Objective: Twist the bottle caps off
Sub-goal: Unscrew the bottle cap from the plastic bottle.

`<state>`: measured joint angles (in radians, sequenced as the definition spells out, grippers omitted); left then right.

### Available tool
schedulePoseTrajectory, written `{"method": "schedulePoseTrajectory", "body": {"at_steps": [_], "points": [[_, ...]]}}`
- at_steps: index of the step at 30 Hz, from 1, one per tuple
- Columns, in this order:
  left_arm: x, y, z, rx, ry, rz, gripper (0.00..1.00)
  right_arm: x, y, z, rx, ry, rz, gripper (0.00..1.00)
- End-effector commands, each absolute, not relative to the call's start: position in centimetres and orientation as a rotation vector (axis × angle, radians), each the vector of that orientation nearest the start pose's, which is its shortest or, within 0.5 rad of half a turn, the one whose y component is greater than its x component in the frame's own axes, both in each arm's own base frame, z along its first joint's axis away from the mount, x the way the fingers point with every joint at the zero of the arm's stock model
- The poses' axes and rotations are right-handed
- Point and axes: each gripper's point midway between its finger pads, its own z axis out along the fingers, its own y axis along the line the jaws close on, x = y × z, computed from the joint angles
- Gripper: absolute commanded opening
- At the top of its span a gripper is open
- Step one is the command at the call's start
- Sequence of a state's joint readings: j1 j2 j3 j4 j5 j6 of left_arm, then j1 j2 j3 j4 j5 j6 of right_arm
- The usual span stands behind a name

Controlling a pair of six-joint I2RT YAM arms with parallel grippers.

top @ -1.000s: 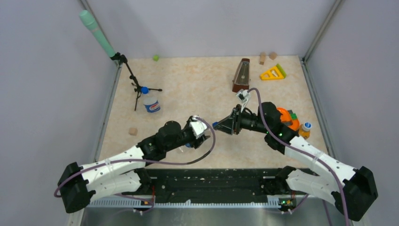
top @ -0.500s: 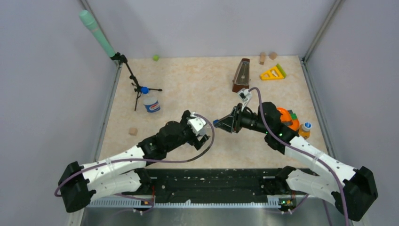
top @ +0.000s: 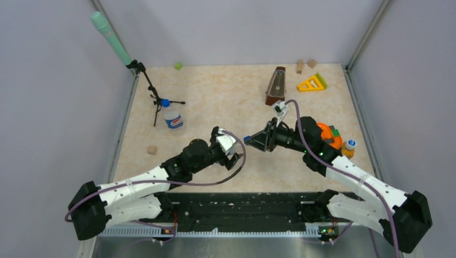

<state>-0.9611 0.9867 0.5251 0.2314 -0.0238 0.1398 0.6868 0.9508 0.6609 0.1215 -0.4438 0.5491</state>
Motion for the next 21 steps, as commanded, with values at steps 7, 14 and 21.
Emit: {"method": "schedulePoseTrajectory", "body": {"at_steps": [7,14,21], "points": [[21.7,-27.5,22.1,0.724,1.449,-0.613,0.98,19.7,28.6,25.8,-0.51,1.779,1.261,0.0],[21.3,-28.1,21.6,0.776,1.472,-0.633,0.99,19.6,28.6,25.8,-0.51,1.777,1.266,0.0],[21.1,-28.3,21.6,0.755,1.393,-0.666,0.99,19.5,28.2,25.9,-0.497,1.769,1.256,0.0]]}}
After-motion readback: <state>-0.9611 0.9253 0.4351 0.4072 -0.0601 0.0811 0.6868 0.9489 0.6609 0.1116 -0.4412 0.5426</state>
